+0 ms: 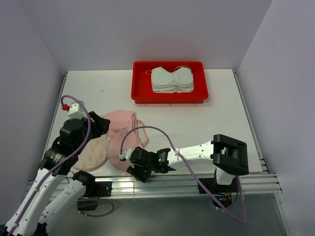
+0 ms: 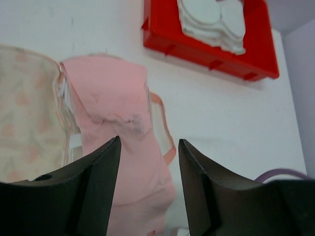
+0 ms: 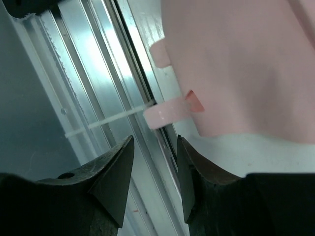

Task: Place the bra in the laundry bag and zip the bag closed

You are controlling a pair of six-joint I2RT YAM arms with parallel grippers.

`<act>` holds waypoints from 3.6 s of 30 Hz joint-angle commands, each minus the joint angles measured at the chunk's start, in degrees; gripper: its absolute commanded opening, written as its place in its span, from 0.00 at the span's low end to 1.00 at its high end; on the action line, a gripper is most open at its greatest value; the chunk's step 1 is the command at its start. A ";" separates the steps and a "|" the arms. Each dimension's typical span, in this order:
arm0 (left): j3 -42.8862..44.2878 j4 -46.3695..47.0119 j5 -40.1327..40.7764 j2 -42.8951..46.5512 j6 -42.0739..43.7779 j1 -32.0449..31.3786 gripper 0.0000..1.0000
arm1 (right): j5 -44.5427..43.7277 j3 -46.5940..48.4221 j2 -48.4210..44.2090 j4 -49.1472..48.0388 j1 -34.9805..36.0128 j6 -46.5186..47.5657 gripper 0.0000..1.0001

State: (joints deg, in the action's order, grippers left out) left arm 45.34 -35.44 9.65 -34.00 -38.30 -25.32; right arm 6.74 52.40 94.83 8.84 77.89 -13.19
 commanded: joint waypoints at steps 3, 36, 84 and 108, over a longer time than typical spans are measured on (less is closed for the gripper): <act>2.21 7.14 6.43 2.44 2.53 -0.08 0.57 | -6.56 5.16 1.59 3.29 3.14 4.04 0.48; 1.33 11.53 10.39 3.06 5.61 -0.08 0.57 | -19.83 10.44 5.64 6.89 5.70 4.66 0.00; -0.87 11.97 8.81 3.32 5.26 -0.08 0.66 | -15.09 24.87 7.42 -10.59 -20.48 -2.89 0.64; -2.45 16.37 -0.95 -1.33 11.23 -0.08 0.66 | -17.56 77.20 44.11 24.10 -62.85 -7.90 0.81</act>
State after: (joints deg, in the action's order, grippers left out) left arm 43.09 -22.41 11.31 -35.07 -28.69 -25.32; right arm -12.32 120.07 135.02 23.99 15.40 -19.62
